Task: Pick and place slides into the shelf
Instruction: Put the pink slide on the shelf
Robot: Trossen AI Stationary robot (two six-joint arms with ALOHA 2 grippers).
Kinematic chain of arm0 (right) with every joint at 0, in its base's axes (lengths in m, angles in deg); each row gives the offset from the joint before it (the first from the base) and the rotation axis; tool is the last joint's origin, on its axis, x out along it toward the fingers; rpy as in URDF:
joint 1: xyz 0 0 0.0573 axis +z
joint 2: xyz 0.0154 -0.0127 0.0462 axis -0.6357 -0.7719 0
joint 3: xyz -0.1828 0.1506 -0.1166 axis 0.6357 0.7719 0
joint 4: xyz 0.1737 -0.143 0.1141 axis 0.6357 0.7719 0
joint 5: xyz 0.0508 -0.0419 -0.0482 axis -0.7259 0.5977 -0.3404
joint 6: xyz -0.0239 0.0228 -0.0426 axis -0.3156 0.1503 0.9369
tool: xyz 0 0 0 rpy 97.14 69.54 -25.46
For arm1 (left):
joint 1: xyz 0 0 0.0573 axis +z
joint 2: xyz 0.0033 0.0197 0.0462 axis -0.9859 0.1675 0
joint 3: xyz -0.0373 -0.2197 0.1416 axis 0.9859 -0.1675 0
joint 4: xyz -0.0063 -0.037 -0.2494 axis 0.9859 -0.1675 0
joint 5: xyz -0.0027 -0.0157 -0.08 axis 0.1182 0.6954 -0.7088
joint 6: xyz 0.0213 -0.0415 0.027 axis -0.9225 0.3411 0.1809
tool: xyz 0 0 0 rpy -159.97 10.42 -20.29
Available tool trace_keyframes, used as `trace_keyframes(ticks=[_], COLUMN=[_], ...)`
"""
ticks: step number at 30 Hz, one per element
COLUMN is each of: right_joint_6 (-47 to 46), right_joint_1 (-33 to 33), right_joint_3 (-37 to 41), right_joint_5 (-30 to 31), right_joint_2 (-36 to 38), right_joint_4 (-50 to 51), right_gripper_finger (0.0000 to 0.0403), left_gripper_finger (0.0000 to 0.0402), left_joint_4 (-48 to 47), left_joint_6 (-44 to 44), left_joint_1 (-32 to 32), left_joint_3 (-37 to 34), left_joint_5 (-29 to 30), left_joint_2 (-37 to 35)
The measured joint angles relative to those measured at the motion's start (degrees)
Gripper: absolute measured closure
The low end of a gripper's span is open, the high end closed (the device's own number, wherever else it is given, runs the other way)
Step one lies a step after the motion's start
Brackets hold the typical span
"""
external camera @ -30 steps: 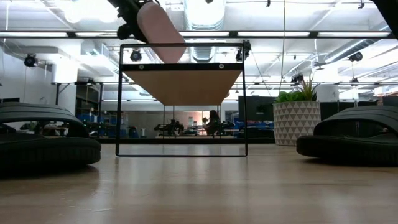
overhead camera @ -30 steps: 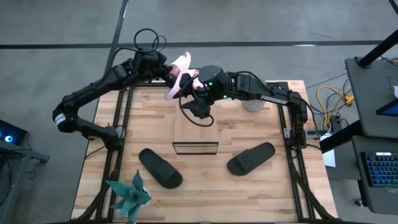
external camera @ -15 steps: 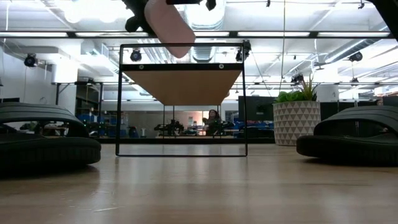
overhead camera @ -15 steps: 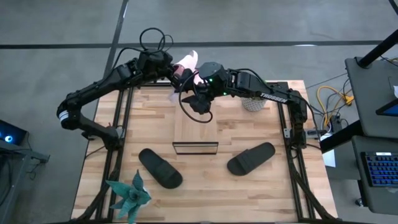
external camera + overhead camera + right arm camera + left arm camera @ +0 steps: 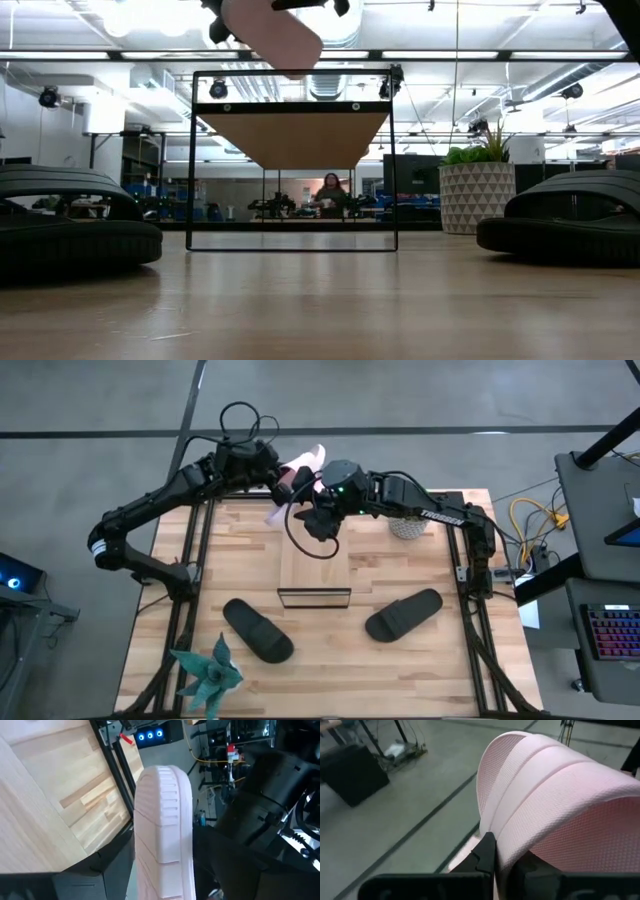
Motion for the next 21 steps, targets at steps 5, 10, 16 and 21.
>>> trace_keyframes(ticks=[5, 10, 16, 21], right_joint_6=[-2.8, -2.7, -4.3, -7.3], right_joint_1=[0.0, 0.1, -0.2, -0.8], right_joint_3=[0.0, 0.1, 0.0, 0.0], right_joint_5=[0.2, 2.9, 5.6, 6.5], right_joint_2=[0.1, 0.3, 3.0, 3.2], right_joint_4=[0.3, 0.8, 3.5, 5.2], right_gripper_finger=[0.0165, 0.0165, 0.0166, 0.0166], left_gripper_finger=[0.0401, 0.0401, 0.0401, 0.0401], left_joint_4=[1.4, 1.3, -0.4, 0.5], left_joint_6=[-0.7, -5.3, -7.9, -7.6], left_joint_1=[0.0, -0.1, -0.3, -0.7], left_joint_3=[-0.3, -1.0, -1.2, -1.2], left_joint_5=[-0.1, 0.0, -0.4, -1.5], left_joint_2=[0.0, 0.0, 0.0, -0.4])
